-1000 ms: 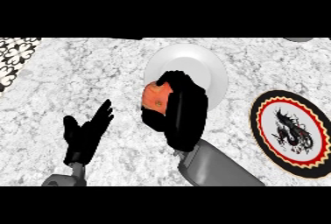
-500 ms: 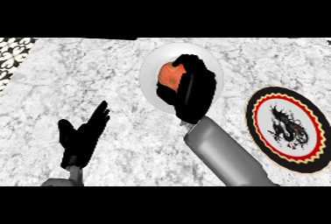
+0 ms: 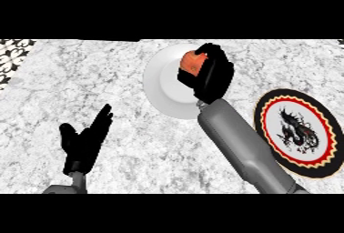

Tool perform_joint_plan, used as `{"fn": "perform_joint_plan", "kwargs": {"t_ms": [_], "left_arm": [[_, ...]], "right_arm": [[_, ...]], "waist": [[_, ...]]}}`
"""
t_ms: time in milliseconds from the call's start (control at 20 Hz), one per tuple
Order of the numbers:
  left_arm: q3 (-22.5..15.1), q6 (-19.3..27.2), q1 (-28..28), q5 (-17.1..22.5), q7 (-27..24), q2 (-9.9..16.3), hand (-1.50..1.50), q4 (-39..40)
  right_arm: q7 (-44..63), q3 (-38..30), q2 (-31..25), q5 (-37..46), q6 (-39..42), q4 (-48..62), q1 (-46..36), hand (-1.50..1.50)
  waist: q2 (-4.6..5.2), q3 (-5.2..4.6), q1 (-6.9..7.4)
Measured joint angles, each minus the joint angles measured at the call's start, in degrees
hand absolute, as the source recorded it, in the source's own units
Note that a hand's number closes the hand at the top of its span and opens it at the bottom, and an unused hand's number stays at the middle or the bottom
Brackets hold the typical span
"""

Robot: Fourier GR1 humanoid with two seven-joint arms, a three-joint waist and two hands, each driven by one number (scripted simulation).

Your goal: Pick the squash from the plate and place it in the plate

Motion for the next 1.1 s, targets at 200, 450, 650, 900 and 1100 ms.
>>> {"fn": "perform_joint_plan", "kwargs": {"t_ms": [200,450,650,900,1100], "left_arm": [[0.06,-0.52,0.06,0.12,-0.7,0.0,0.0,0.05],[-0.16,-1.08,-0.48,0.26,-1.15,-0.23,0.0,0.07],[-0.29,-1.04,-0.58,0.1,-1.46,-0.53,0.0,0.09],[-0.28,-1.06,-0.58,0.0,-1.53,-0.65,0.0,0.22],[-0.2,-0.75,-0.08,-0.24,-0.96,-0.56,0.0,-0.23]], "right_arm": [[-1.1,-3.77,0.05,-7.0,-0.4,6.74,-1.95,-1.5],[-7.05,-6.82,0.21,-17.94,2.25,13.36,-3.23,-1.5],[-17.11,-9.27,0.27,-26.26,2.13,14.67,-3.38,-1.5],[-30.6,-12.06,0.26,-35.28,-0.47,12.14,-2.6,-1.5],[-40.69,-16.06,0.24,-42.79,-2.3,9.06,-0.77,-1.5]], "waist": [[0.25,-0.01,0.23],[0.89,0.08,1.19],[1.06,0.13,1.4],[1.01,0.19,1.32],[0.73,0.19,0.6]]}}
